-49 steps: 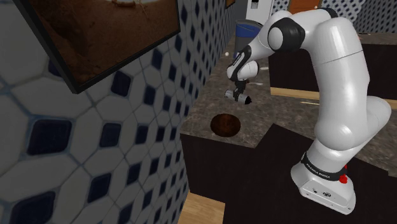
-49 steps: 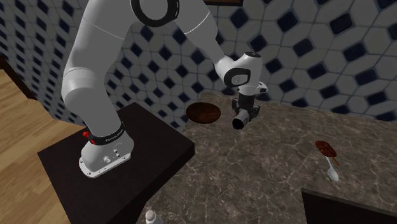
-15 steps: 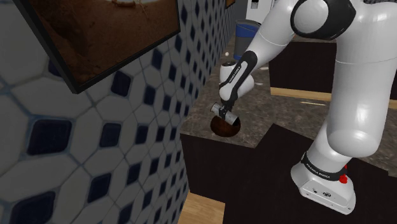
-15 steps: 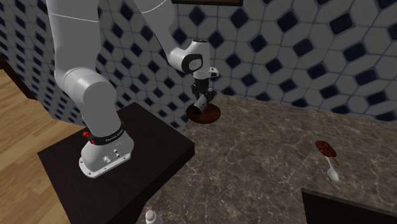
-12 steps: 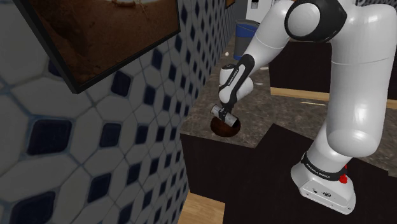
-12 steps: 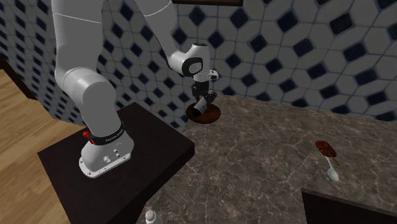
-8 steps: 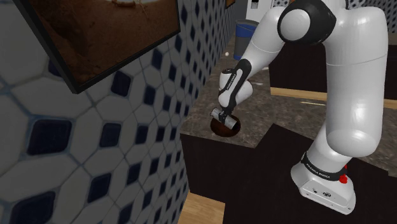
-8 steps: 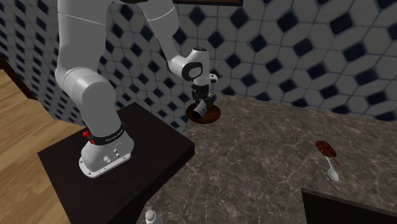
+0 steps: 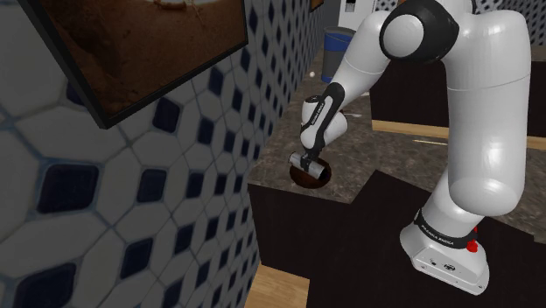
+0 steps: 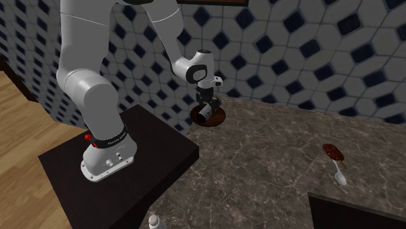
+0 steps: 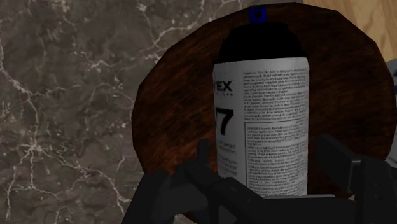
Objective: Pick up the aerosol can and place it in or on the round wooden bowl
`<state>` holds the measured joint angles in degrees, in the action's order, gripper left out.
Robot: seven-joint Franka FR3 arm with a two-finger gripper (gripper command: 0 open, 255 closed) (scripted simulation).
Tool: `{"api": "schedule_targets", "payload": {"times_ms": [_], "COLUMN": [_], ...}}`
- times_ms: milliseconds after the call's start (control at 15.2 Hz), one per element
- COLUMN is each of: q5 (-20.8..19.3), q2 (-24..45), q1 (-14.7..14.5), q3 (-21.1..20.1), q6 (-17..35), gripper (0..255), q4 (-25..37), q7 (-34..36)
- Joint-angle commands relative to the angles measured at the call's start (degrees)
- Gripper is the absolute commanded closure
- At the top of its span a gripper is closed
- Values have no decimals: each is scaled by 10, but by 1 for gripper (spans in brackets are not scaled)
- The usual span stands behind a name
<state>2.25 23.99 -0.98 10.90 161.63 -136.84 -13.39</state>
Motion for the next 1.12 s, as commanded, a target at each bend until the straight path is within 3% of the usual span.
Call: {"api": "schedule_targets", "payload": {"times_ms": [0,264,528,1056], "q5": [0,0,-24,-25], "q2": [0,0,-78,-79], "q1": [0,0,-21,-20], "q3": [0,0,22,21], "q6": [0,0,-63,-63], "gripper": [0,0,0,0], "q4": [0,0,-15,-15], "q7": [0,0,18,18]}}
